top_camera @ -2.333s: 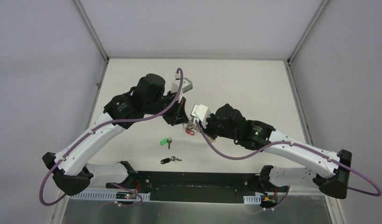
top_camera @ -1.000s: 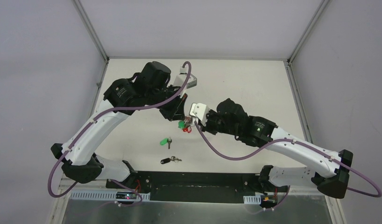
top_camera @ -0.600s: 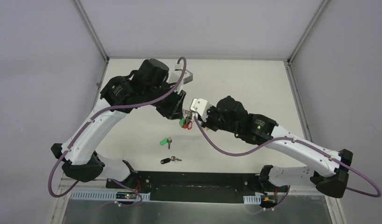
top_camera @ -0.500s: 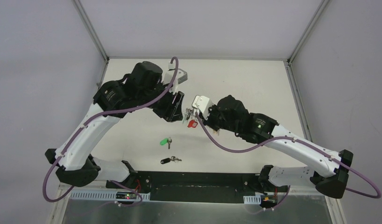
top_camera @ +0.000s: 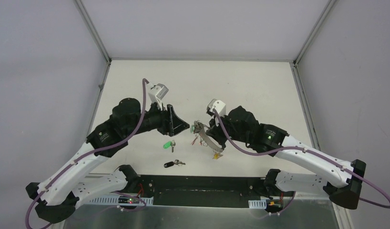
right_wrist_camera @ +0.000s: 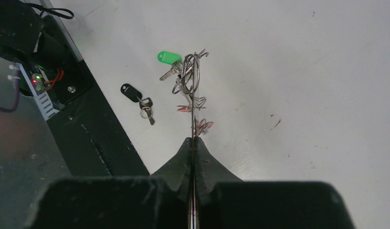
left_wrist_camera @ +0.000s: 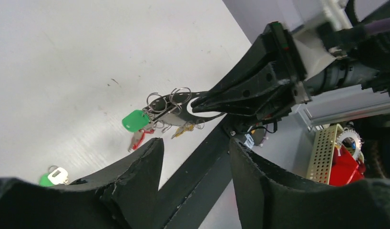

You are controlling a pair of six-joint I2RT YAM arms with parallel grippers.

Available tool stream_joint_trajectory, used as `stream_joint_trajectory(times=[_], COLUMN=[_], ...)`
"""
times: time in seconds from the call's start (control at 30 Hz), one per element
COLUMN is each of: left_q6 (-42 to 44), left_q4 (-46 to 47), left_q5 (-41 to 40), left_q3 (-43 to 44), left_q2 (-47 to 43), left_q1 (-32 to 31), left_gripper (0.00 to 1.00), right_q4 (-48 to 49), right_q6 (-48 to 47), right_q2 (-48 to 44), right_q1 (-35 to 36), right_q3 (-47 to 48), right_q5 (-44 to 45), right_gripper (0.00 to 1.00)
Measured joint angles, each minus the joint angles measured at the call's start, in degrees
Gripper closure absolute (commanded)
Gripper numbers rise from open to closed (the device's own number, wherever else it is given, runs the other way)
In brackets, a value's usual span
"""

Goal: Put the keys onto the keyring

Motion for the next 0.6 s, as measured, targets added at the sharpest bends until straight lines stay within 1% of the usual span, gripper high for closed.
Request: stream_joint_trajectory(times=[0.03, 0.13, 0.23, 0.3, 0.43, 0.6], left_q6=[-1.4, -4.4, -7.0, -8.6, -12.3, -16.4], left_q4=[2.4, 8.0, 10.9, 13.2, 19.2, 25.1], left_q5=[0.5, 2.1, 3.2, 3.7, 4.8, 7.0], left_q3=[-1.8, -6.3, -8.8, -10.0, -12.4, -14.2], left_q2=[0.2, 1.8, 2.4, 2.2, 1.9, 3.5], left_q1=[0.0, 0.0, 0.0, 0.0, 0.0, 0.0], left_gripper=[0.53, 0.55, 0.6, 0.61, 0.61, 0.59], right_q4=[0.4, 2.0, 2.8, 3.7, 6.4, 7.6], right_q6=[1.4, 4.6, 7.2, 8.8, 11.3, 13.1], right_q2=[-0.5, -2.5, -4.7, -6.6, -9.1, -9.3], right_q1=[0.0, -0.2, -0.8, -1.3, -1.8, -2.0], right_q3=[-0.6, -2.7, -4.2, -5.2, -7.1, -7.7], right_q5=[-0.3, -1.4, -2.5, -3.3, -4.9, -6.0], right_gripper=[1.0, 1.0, 1.0, 1.0, 1.0, 1.0])
